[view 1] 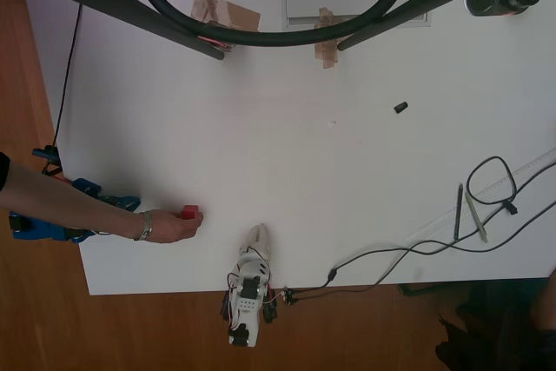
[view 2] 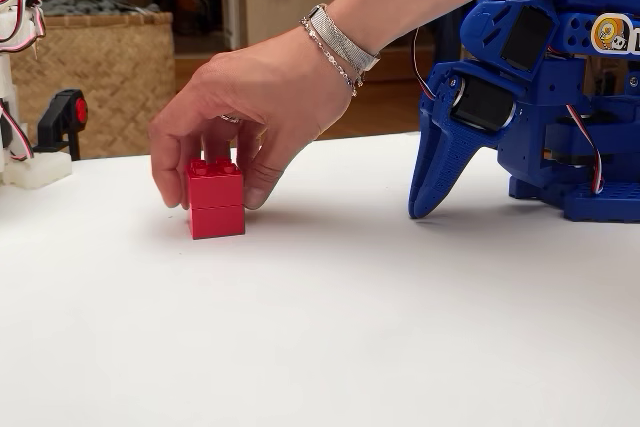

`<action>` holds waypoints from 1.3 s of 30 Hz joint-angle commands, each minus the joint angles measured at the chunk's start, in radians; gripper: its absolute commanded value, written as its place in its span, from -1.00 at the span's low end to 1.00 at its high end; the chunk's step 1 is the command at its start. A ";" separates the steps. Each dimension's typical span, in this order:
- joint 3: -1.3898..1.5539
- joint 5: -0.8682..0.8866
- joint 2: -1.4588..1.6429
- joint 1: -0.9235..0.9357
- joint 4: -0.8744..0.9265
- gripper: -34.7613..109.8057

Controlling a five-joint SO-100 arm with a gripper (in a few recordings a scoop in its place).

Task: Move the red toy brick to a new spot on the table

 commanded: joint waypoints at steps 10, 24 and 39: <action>0.032 0.003 0.034 0.003 0.005 -0.50; 0.032 0.003 0.034 0.003 0.005 -0.50; 0.032 -0.051 0.034 -0.021 0.008 -0.34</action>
